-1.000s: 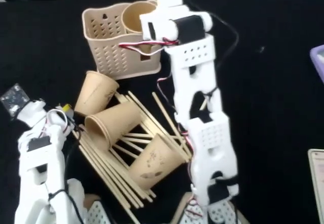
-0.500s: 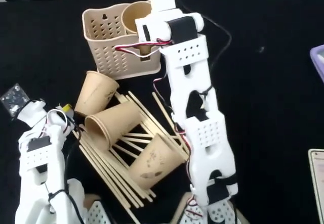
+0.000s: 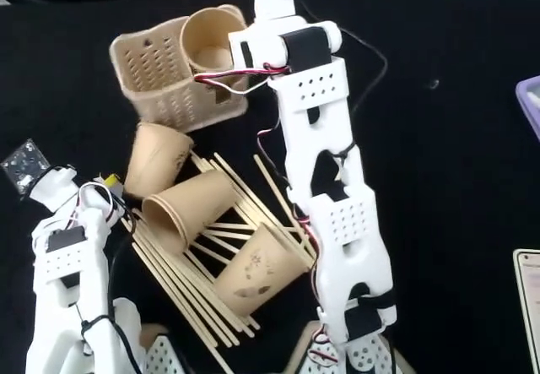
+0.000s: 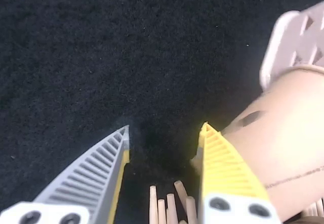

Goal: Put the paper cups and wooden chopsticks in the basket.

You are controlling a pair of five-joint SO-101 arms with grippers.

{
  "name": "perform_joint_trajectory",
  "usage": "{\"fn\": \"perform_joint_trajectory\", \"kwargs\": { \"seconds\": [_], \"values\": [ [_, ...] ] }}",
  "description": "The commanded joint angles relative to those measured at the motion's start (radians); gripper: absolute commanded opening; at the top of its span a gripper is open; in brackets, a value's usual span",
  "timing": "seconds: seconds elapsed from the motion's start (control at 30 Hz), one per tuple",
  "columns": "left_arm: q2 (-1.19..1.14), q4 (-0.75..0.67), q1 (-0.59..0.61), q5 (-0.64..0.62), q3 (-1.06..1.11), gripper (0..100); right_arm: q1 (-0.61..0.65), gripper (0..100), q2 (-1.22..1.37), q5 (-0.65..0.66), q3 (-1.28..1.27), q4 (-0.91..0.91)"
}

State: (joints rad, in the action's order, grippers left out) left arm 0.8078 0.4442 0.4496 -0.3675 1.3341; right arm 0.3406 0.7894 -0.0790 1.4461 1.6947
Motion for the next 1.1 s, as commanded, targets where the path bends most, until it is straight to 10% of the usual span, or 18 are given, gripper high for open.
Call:
{"fn": "perform_joint_trajectory", "kwargs": {
  "seconds": [0.0,0.3,1.07],
  "values": [
    [0.021,-0.011,0.013,-0.002,-0.008,22,0.015,2.4,-0.016,0.008,0.073,0.052],
    [0.021,-0.011,0.015,-0.002,-0.01,22,-0.02,1.1,-0.01,0.005,0.182,0.071],
    [0.021,-0.011,0.015,-0.002,-0.01,22,-0.029,1.1,-0.409,-0.091,-0.518,0.028]
  ]
}}
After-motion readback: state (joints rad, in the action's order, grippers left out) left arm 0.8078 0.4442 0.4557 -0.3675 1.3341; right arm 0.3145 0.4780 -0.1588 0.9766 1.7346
